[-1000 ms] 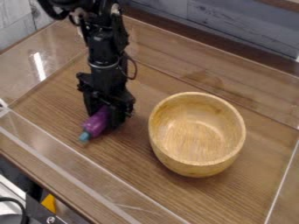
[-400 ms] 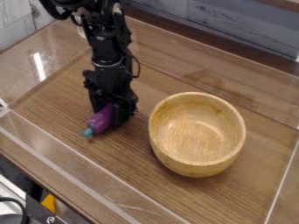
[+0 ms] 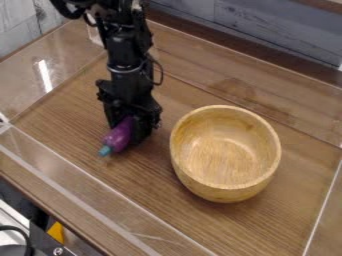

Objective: Put the purple eggplant in the brown bowl

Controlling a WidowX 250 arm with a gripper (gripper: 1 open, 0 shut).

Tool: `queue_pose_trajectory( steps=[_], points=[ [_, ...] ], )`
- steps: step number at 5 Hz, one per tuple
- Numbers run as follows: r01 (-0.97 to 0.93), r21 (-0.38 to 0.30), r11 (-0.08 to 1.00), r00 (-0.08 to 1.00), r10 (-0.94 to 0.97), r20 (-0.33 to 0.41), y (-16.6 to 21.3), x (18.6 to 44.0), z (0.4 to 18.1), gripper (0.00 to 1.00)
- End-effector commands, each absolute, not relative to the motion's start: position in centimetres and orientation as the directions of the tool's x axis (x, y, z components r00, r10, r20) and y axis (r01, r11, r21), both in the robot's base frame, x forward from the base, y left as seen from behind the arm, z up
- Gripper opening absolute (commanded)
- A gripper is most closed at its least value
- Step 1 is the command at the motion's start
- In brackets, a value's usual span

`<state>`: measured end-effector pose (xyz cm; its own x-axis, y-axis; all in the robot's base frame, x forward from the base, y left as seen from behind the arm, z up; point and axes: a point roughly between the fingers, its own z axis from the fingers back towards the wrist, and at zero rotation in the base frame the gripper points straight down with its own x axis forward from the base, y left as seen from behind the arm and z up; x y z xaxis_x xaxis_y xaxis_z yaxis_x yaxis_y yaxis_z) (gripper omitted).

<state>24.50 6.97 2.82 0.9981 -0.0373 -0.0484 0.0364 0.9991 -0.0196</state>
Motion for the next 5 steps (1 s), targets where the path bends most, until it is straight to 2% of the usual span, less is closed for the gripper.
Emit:
queue_pose_trajectory(
  steps=[1, 3, 4, 5],
  points=[
    [0.024, -0.018, 1.000, 1.000, -0.024, -0.010, 6.6, 25.7, 4.3, 0.00],
    [0.048, -0.042, 0.998, 0.999, -0.048, -0.009, 8.5, 26.8, 6.0, 0.00],
    [0.031, -0.070, 0.997, 1.000, -0.031, -0.001, 7.0, 26.8, 7.2, 0.00],
    [0.019, -0.089, 0.996, 1.000, -0.019, -0.005, 5.9, 26.6, 7.3, 0.00]
  ],
)
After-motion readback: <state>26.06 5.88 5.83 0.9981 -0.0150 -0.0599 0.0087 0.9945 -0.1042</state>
